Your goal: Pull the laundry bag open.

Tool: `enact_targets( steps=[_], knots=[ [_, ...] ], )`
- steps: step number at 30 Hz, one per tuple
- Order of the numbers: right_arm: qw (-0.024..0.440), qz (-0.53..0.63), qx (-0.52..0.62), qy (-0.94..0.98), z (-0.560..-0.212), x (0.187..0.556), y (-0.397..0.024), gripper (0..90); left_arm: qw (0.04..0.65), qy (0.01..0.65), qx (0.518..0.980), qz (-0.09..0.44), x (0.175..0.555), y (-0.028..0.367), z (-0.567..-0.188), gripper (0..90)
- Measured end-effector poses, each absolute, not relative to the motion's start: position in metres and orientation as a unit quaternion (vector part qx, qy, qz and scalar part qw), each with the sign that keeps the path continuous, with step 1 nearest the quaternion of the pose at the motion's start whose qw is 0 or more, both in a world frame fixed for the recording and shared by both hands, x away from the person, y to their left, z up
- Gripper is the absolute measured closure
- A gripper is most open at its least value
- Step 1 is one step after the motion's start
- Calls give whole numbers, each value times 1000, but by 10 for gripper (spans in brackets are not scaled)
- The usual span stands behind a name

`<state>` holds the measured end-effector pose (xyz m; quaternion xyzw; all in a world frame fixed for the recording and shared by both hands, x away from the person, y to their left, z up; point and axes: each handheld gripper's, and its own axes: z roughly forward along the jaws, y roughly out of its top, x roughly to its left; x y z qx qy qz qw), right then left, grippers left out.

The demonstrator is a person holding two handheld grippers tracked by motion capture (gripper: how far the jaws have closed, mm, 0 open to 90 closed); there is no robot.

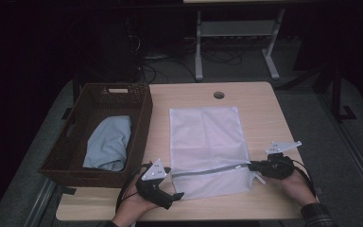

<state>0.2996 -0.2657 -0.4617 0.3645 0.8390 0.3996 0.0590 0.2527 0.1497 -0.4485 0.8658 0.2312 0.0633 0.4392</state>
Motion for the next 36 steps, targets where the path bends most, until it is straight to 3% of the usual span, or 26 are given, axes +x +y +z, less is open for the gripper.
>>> enact_targets(
  steps=[30, 36],
  knots=[
    [63, 429, 372, 821, -449, 279, -256, 832, 449, 227, 863, 42, 269, 108, -445, 65],
    [65, 440, 372, 815, -447, 275, -250, 832, 459, 220, 860, 40, 274, 98, -444, 149]
  ],
)
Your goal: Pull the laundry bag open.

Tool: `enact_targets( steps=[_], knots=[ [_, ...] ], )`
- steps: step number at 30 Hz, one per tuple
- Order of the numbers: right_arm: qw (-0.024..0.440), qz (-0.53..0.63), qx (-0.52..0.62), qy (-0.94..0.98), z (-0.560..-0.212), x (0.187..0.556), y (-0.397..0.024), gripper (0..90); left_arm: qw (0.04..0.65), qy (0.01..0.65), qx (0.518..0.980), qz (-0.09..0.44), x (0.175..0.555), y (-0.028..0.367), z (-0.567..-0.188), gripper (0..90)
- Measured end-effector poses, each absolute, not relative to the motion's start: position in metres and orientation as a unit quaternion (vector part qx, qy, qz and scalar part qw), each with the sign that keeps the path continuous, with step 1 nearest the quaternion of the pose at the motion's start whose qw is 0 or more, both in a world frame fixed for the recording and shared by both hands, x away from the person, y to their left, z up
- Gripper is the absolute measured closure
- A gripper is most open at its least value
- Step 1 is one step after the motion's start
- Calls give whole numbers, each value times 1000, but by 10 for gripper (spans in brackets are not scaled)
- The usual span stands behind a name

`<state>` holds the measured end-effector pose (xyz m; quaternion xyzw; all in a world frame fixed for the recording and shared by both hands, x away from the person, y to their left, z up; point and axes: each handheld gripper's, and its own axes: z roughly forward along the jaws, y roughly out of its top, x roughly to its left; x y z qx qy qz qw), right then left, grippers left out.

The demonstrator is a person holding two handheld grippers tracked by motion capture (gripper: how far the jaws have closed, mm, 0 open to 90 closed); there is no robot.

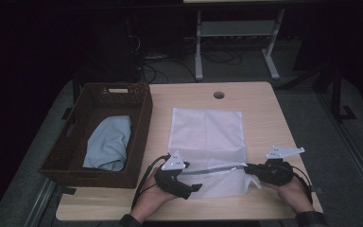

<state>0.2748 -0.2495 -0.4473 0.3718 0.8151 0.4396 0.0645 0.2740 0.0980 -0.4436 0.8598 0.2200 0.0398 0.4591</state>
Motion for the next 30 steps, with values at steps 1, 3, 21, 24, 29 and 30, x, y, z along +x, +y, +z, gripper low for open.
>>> enact_targets(
  steps=[1, 3, 21, 24, 29, 30],
  knots=[
    [65, 440, 372, 815, -447, 274, -248, 833, 460, 219, 860, 39, 275, 95, -444, 150],
    [64, 443, 369, 814, -446, 273, -244, 832, 462, 218, 859, 33, 276, 90, -445, 155],
    [46, 464, 304, 831, -447, 274, -233, 832, 472, 168, 866, 6, 269, 61, -448, 378],
    [45, 466, 301, 831, -446, 272, -231, 832, 472, 168, 865, 5, 268, 59, -450, 396],
    [39, 469, 284, 835, -445, 269, -224, 832, 471, 166, 866, -2, 267, 56, -452, 433],
    [38, 470, 282, 836, -445, 268, -223, 832, 471, 166, 866, -3, 266, 56, -452, 444]
  ],
)
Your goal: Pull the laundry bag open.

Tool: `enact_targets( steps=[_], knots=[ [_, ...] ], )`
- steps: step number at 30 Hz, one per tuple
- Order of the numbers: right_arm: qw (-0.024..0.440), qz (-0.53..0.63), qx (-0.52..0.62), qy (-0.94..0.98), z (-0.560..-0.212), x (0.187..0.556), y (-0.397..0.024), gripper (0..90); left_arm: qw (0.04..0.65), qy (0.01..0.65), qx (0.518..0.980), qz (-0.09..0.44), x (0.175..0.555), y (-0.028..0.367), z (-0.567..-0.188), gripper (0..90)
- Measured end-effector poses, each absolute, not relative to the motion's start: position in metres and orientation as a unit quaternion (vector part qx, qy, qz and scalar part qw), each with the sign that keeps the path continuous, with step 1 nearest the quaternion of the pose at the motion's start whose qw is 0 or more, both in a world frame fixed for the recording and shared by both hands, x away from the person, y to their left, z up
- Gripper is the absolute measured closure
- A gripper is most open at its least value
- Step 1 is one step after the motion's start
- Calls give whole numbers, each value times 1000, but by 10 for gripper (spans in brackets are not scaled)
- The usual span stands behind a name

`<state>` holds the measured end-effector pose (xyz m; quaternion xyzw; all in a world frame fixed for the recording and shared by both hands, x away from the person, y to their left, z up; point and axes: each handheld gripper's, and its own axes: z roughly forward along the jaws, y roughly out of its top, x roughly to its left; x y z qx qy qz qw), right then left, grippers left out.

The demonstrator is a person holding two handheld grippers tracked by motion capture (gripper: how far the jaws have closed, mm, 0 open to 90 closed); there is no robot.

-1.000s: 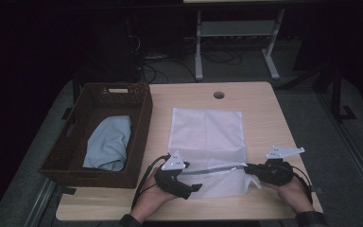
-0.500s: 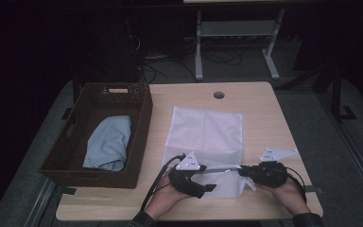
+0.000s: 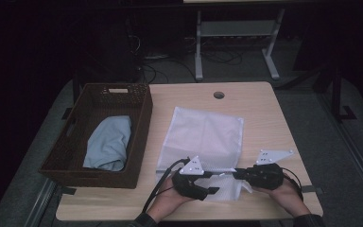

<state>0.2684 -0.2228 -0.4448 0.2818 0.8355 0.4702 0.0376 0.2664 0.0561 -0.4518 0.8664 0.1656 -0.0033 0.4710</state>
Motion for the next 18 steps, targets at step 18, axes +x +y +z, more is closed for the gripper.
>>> enact_targets(
  steps=[18],
  knots=[
    [28, 478, 245, 843, -439, 256, -203, 832, 479, 168, 861, -15, 266, 54, -453, 594]
  ],
)
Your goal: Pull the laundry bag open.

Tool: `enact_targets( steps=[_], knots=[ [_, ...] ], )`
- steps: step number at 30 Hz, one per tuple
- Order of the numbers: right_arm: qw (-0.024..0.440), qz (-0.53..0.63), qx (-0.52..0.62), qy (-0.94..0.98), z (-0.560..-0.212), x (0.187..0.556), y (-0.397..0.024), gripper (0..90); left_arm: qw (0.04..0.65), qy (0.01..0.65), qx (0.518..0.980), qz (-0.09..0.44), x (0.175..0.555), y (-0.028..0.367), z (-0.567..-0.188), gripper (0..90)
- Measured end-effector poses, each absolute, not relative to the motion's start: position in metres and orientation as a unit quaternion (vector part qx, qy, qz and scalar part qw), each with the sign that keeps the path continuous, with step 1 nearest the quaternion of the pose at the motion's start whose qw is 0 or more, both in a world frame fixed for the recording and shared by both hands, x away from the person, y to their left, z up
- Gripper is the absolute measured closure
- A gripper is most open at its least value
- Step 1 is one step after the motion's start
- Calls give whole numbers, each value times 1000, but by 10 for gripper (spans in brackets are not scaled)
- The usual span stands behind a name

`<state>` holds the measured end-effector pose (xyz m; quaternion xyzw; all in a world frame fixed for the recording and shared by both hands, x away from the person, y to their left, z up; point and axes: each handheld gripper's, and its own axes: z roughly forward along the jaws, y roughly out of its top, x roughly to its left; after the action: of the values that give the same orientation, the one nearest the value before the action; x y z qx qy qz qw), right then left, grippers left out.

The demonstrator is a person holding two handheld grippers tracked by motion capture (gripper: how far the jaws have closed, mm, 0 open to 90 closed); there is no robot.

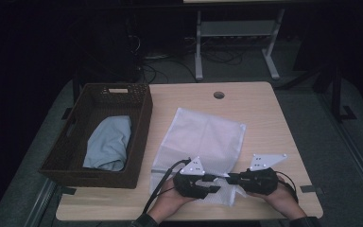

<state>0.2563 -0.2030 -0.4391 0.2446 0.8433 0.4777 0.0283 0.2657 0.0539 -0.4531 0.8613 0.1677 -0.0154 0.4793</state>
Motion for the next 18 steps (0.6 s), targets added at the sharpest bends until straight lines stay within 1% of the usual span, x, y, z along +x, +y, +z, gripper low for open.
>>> enact_targets(
  steps=[10, 18],
  knots=[
    [21, 480, 233, 845, -438, 253, -197, 832, 485, 171, 858, -12, 266, 55, -453, 667],
    [21, 482, 228, 846, -438, 251, -194, 832, 486, 180, 855, -16, 268, 55, -452, 761]
  ],
)
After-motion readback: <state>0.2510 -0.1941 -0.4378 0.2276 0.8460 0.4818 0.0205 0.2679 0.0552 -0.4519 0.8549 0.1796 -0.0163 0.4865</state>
